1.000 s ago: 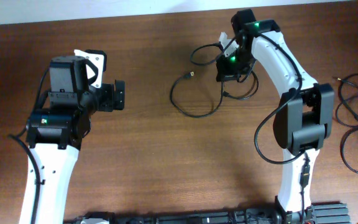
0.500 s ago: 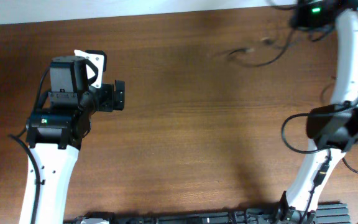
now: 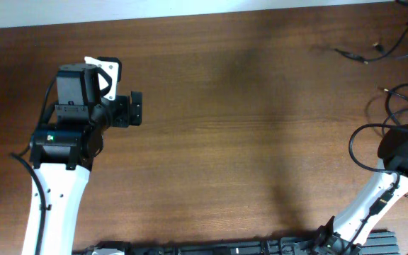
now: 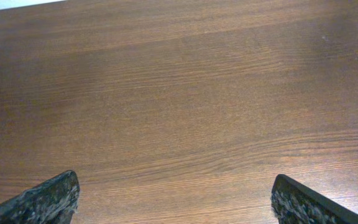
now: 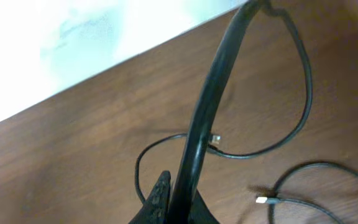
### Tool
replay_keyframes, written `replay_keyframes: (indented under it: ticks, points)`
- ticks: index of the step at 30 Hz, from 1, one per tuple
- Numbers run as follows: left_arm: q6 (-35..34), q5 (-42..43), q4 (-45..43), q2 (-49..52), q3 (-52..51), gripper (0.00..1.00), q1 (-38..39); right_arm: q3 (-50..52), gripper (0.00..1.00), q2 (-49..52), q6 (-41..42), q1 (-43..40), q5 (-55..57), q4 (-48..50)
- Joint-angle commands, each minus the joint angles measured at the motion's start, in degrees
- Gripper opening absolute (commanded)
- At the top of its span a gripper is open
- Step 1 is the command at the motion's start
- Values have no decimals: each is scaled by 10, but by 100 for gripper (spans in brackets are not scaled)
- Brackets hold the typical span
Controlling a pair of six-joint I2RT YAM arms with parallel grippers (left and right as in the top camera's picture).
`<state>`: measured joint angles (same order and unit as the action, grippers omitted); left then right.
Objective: Untangle cables
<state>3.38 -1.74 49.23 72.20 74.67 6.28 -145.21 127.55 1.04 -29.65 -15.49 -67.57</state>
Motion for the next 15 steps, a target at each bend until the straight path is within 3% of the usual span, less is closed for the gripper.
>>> replay_keyframes:
  ticks: [1,6,7,9,10,11,15]
  points:
    - [-6,-2,-1,-5,4,99,-2,-10,4,-5,-1,-1,75,24]
    - [-6,-2,-1,-5,4,99,-2,-9,6,-5,-1,-1,136,40]
    - [-6,-2,-1,-5,4,99,-2,-9,13,-5,-1,-1,139,39]
    - [-6,-2,-1,-5,4,99,-2,-9,73,-5,-1,-1,139,37]
    - [-6,-2,-1,-5,4,99,-2,-8,92,-5,-1,-1,139,35]
    - [-6,-2,-1,-5,4,99,-2,-8,98,-5,-1,-1,139,32]
    - [-6,-2,-1,-5,4,99,-2,-7,100,-5,-1,0,138,7]
